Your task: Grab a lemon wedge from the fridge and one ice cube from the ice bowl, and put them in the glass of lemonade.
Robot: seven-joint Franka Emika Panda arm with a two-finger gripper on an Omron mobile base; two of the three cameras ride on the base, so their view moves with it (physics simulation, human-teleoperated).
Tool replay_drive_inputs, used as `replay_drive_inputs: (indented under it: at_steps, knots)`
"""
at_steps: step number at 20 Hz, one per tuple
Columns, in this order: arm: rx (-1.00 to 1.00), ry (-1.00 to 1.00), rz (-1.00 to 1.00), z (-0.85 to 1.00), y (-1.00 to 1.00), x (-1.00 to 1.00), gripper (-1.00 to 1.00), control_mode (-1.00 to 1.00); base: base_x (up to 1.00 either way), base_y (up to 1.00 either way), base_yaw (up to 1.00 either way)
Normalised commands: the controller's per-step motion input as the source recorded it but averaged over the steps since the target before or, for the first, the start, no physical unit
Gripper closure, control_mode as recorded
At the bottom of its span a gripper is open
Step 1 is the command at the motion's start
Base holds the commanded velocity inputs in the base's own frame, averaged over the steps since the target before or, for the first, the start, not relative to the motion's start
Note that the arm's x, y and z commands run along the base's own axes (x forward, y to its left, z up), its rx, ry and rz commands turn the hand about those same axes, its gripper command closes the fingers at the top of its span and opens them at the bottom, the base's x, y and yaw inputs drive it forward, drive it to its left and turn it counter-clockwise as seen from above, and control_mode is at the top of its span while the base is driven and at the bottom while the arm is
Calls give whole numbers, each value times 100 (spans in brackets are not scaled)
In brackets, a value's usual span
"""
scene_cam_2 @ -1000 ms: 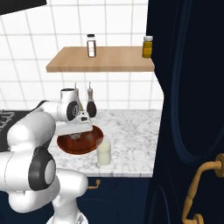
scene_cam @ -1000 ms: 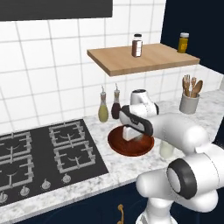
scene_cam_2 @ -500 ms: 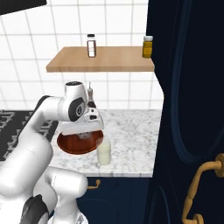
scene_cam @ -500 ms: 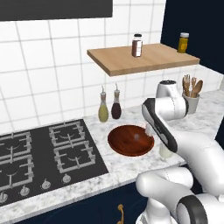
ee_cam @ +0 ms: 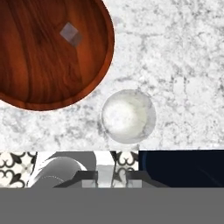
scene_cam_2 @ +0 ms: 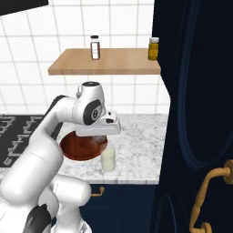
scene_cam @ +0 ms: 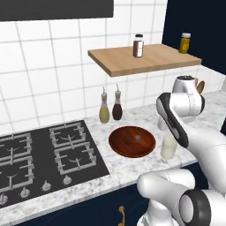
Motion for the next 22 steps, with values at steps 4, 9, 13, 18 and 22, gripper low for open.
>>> replay_drive_inputs:
  at_steps: [4,9,13,18,22]
  knots:
    - [0,-2,-2,0,0,6,100,-100,0,0,0]
    - [0,-2,-1,-11,-4,0,100,-100,0,0,0]
    - [0,-8,0,-7,-1,0,100,-100,0,0,0]
    - [0,-17,0,0,0,5,100,-100,0,0,0]
    - [0,-9,0,2,0,19,100,-100,0,0,0]
